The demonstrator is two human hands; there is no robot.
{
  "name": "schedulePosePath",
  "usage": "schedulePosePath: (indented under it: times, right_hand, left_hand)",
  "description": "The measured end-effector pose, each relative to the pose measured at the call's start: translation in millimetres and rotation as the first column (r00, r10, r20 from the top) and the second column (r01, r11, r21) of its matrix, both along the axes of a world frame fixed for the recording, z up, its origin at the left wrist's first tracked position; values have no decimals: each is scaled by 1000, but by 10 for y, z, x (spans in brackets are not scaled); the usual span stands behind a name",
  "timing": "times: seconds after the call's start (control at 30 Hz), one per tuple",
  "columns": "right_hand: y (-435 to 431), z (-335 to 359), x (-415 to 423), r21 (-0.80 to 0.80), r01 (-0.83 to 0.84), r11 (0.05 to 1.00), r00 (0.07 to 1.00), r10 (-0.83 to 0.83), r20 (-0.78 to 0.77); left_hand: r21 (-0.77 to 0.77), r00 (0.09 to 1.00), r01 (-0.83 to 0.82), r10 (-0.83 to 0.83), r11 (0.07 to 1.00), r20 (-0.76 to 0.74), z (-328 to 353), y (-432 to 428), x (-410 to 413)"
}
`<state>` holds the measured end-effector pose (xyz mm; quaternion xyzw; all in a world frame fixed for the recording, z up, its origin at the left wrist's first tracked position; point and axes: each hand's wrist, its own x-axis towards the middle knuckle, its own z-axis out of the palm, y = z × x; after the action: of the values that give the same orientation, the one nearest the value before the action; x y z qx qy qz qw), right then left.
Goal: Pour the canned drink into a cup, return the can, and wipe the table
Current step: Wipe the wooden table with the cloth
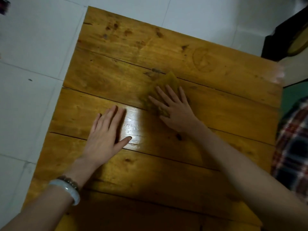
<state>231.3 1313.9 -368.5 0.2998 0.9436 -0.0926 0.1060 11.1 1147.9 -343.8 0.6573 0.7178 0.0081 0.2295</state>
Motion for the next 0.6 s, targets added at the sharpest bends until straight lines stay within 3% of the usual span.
schedulePosePath:
  times: [0.13, 0.3, 0.37, 0.43, 0.53, 0.6]
  right_hand:
    - [292, 25, 887, 17, 266, 964, 962, -266, 57]
    - [697, -5, 413, -4, 576, 818, 817, -575, 50]
    - [648, -17, 153, -12, 561, 828, 828, -560, 44]
    - [405, -34, 109, 26, 434, 900, 900, -435, 33]
    - [-10, -50, 485, 15, 239, 971, 971, -239, -23]
    - [-137, -87, 921, 20, 251, 968, 966, -249, -71]
  left_hand:
    - [-7, 996, 85, -86, 996, -24, -37, 177, 258]
    - [-2, 992, 103, -103, 995, -69, -61, 464, 545]
    - [-23, 990, 105, -106, 994, -93, -91, 512, 629]
    - [-49, 985, 116, -122, 992, -121, -124, 517, 679]
    - [-75, 982, 115, -125, 991, -144, -134, 522, 697]
    - [-94, 978, 120, -134, 988, -162, -107, 525, 705]
